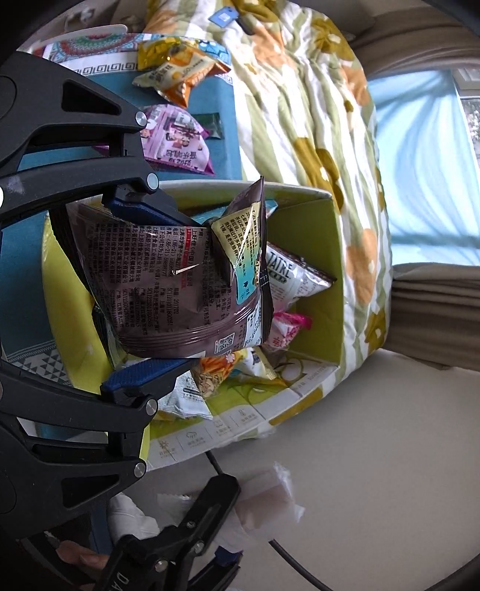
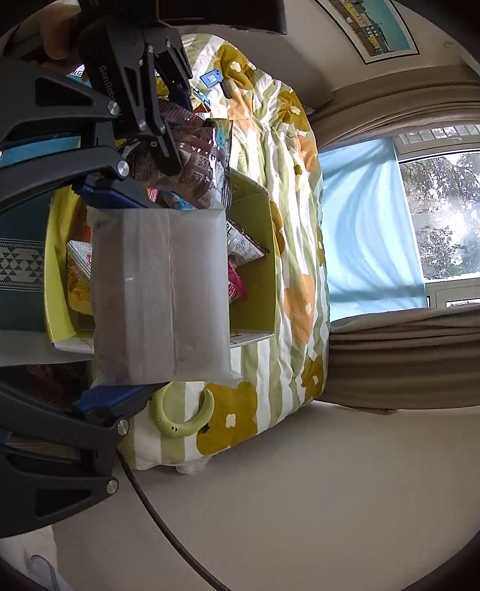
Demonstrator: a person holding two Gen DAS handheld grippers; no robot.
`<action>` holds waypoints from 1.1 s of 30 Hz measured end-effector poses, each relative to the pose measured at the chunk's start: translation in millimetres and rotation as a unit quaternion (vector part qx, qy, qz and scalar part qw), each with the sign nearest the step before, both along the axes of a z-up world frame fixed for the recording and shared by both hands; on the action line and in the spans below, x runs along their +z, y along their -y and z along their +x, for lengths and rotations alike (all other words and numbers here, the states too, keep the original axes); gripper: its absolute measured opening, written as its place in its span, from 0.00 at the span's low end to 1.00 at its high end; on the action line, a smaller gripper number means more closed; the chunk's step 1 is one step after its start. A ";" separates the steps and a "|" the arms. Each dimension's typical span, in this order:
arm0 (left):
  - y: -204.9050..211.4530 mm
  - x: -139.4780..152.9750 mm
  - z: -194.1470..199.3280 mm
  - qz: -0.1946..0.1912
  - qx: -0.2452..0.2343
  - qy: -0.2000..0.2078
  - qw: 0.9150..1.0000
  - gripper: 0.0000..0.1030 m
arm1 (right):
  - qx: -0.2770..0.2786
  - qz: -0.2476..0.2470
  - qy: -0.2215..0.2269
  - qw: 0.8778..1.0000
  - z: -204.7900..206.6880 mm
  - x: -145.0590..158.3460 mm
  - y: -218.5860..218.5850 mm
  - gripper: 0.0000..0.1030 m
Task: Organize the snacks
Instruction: 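Carry the brown bag and white pastry into the box and open both grippers, then withdraw both open grippers from the box toward the remaining snacks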
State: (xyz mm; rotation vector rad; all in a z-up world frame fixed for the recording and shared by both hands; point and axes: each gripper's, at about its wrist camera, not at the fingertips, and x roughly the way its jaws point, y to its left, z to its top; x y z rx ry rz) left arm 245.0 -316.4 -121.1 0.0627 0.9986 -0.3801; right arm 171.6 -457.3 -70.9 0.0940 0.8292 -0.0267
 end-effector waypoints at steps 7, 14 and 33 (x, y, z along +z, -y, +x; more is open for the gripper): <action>-15.2 -2.8 -10.9 0.040 0.015 0.005 0.999 0.92 | 0.015 0.021 -0.008 1.000 13.2 -10.1 5.4 0.70; -44.6 13.2 -15.3 0.023 0.035 0.013 0.999 0.92 | 0.020 0.039 -0.007 0.999 22.7 -7.7 5.6 0.70; -71.4 -4.1 -24.0 0.010 0.065 -0.011 0.998 0.92 | 0.024 0.076 -0.008 0.997 53.8 -40.4 11.2 0.99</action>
